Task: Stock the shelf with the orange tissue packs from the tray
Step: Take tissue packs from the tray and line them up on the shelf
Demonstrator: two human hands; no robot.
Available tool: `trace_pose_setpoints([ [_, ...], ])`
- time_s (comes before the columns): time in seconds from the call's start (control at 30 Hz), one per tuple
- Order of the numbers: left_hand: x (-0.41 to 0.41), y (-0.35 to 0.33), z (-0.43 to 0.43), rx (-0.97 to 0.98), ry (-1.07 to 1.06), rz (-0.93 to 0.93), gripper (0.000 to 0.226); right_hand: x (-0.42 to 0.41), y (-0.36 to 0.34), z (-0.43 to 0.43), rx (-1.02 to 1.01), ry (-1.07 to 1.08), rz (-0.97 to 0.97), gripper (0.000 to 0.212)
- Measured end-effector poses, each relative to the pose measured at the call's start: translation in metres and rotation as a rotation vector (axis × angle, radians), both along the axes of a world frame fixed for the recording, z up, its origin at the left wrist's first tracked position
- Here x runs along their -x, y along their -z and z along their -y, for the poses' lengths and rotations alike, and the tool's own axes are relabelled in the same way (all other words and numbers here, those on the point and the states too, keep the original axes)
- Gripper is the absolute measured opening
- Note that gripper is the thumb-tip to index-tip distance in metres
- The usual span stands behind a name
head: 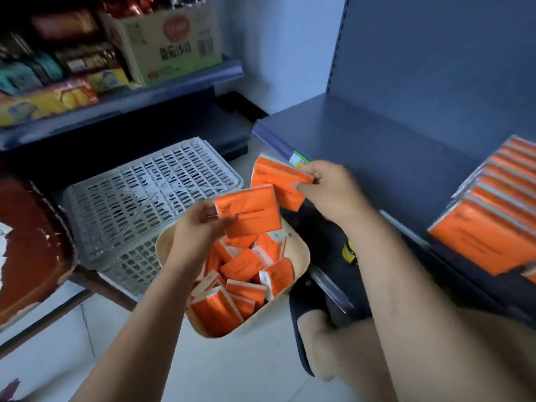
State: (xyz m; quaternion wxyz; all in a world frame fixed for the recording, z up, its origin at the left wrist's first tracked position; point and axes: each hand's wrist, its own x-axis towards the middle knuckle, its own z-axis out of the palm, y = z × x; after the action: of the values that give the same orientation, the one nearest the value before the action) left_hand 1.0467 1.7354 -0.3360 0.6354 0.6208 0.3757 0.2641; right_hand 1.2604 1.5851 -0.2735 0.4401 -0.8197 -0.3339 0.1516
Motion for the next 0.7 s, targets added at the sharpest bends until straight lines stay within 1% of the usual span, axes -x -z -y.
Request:
trace_pose_setpoints([
  [0.07, -0.010, -0.030, 0.013, -0.044, 0.088, 0.049, 0.026, -0.001, -0.030, 0.037, -0.053, 0.048, 0.040, 0.021],
  [0.1, -0.016, -0.046, 0.023, -0.053, 0.125, 0.082, 0.032, -0.001, -0.044, 0.057, -0.071, 0.079, 0.069, 0.019],
  [0.13, -0.023, -0.062, 0.034, -0.064, 0.161, 0.121, 0.042, 0.000, -0.056, 0.079, -0.090, 0.104, 0.097, 0.017],
  [0.17, -0.030, -0.077, 0.047, -0.079, 0.201, 0.162, 0.054, 0.001, -0.069, 0.101, -0.099, 0.125, 0.118, 0.019],
  [0.2, -0.037, -0.090, 0.060, -0.102, 0.247, 0.194, 0.064, 0.001, -0.080, 0.124, -0.103, 0.143, 0.145, 0.024],
  [0.23, -0.044, -0.104, 0.074, -0.127, 0.304, 0.218, 0.069, 0.003, -0.092, 0.147, -0.104, 0.169, 0.175, 0.029],
  [0.33, -0.065, -0.140, 0.120, -0.199, 0.474, 0.295, 0.060, 0.010, -0.126, 0.222, -0.155, 0.262, 0.241, 0.035],
  [0.5, -0.102, -0.175, 0.204, -0.317, 0.685, 0.393, 0.051, 0.029, -0.164, 0.348, -0.174, 0.469, 0.290, 0.030],
  [0.67, -0.142, -0.173, 0.287, -0.474, 0.863, 0.404, 0.046, 0.055, -0.158, 0.451, -0.133, 0.675, 0.365, 0.027],
  [0.7, -0.149, -0.167, 0.303, -0.477, 0.887, 0.394, 0.045, 0.061, -0.154, 0.467, -0.108, 0.708, 0.376, 0.026],
])
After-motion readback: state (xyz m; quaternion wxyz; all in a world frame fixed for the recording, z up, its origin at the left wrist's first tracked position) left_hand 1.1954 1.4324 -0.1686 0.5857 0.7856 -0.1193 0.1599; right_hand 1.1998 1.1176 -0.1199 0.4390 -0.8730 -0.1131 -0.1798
